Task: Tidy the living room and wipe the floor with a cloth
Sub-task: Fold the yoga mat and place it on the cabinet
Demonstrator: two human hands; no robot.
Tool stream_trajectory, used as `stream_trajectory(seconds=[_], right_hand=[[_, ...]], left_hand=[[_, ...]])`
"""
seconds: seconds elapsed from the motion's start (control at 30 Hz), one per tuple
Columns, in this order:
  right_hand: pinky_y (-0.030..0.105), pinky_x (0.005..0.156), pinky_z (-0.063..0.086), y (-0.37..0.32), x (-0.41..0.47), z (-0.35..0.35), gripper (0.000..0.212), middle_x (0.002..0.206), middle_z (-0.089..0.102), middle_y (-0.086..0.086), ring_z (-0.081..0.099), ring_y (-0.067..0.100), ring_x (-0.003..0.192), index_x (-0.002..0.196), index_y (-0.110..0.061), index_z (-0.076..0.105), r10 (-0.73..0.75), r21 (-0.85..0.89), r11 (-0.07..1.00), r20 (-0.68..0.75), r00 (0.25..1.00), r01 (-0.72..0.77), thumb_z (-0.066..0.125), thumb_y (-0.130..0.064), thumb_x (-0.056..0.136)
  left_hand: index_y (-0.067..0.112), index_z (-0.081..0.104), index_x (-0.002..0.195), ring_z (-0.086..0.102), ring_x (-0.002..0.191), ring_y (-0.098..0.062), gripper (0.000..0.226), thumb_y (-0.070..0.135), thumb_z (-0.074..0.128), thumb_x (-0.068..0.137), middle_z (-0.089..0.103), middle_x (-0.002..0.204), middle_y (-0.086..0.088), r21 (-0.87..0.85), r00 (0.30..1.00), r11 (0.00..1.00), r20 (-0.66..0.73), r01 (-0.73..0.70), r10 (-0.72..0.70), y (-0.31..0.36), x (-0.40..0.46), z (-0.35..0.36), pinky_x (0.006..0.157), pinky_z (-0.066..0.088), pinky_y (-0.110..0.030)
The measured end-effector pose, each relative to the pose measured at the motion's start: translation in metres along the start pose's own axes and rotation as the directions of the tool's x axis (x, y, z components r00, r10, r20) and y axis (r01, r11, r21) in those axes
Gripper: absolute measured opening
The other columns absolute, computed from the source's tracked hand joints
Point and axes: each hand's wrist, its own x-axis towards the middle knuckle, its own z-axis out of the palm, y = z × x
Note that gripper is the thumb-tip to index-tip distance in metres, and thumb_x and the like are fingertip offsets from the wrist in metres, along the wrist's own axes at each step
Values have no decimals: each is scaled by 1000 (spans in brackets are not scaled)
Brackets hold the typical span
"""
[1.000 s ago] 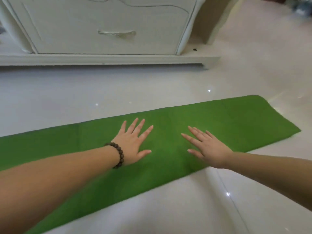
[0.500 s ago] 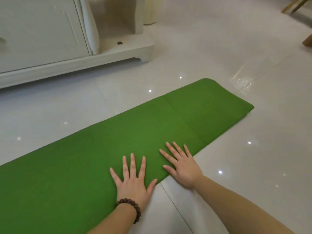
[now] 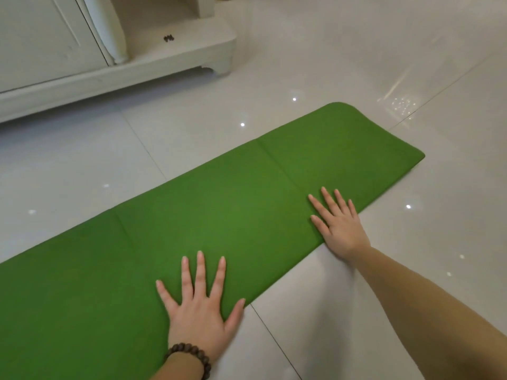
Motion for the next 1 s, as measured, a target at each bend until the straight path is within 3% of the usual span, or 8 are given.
stream_trajectory(seconds=[0.27, 0.43, 0.57, 0.63, 0.7, 0.8, 0.9, 1.0], right_hand=[[43, 119, -3, 41, 39, -12, 57, 160, -7, 6, -8, 27, 146, 151, -35, -2, 380, 26, 924, 50, 924, -381, 9, -53, 97], [45, 117, 1, 11, 39, -24, 64, 157, -9, 20, -6, 36, 145, 152, -19, -4, 457, 26, 881, 209, 865, -472, 17, -50, 100], [45, 118, 3, -37, 7, -18, 67, 156, -7, 25, -6, 38, 145, 152, -13, -2, 332, 74, 930, 247, 911, -359, 22, -47, 100], [46, 118, 3, -69, -16, -11, 68, 156, -7, 24, -7, 36, 145, 152, -12, -2, 293, 73, 946, 224, 930, -316, 21, -49, 99], [49, 118, 1, -108, -38, -3, 70, 157, -8, 21, -8, 33, 146, 152, -13, -2, 260, 46, 961, 177, 949, -272, 18, -52, 97], [54, 114, -10, -180, -79, 19, 69, 158, -8, 15, -11, 29, 146, 151, -17, -1, 118, 15, 993, 90, 989, -120, 16, -56, 97], [58, 113, -5, -251, -122, 43, 62, 158, 8, 9, 4, 29, 147, 150, -24, 13, -100, -10, 995, 86, 991, 101, 16, -56, 97], [55, 113, 5, -252, -135, 45, 54, 157, 16, 0, 16, 27, 145, 149, -35, 19, -302, -44, 950, 135, 944, 310, 11, -55, 99]], left_hand=[[30, 36, 146, 23, 143, -36, 79, 77, 34, 83, 28, 155, -11, 7, 1000, 1000, 9, 8, -8, -1, 3, 2, 101, 15, -77], [30, 31, 148, 17, 145, -36, 79, 77, 28, 85, 24, 156, -11, -68, 988, 998, 153, 18, -7, 2, 4, -9, 101, 15, -78], [41, -28, 143, -38, 136, -31, 80, 78, 12, 84, -43, 147, -2, -74, 958, 997, 285, 11, 11, 1, 11, -27, 100, -16, -75], [41, -33, 139, -45, 131, -28, 82, 77, 16, 84, -50, 141, 0, -120, 935, 993, 353, 17, 26, 1, 14, -35, 98, -25, -71], [39, -16, 147, -32, 140, -26, 79, 73, 20, 86, -34, 153, 2, -161, 955, 987, 294, 6, 42, -7, 6, -33, 103, -21, -69], [31, 28, 148, 17, 146, -27, 69, 68, 24, 91, 22, 158, -2, -139, 989, 990, 147, 24, -3, -32, -30, -21, 109, 9, -65], [31, 34, 147, 24, 144, -31, 71, 71, 26, 89, 29, 155, -7, -82, 987, 994, 151, 67, -54, -60, -66, -9, 106, 14, -70], [31, 31, 148, 23, 144, -35, 75, 75, 20, 88, 27, 155, -11, -77, 973, 983, 176, 167, -151, -87, -92, -7, 104, 13, -72]])
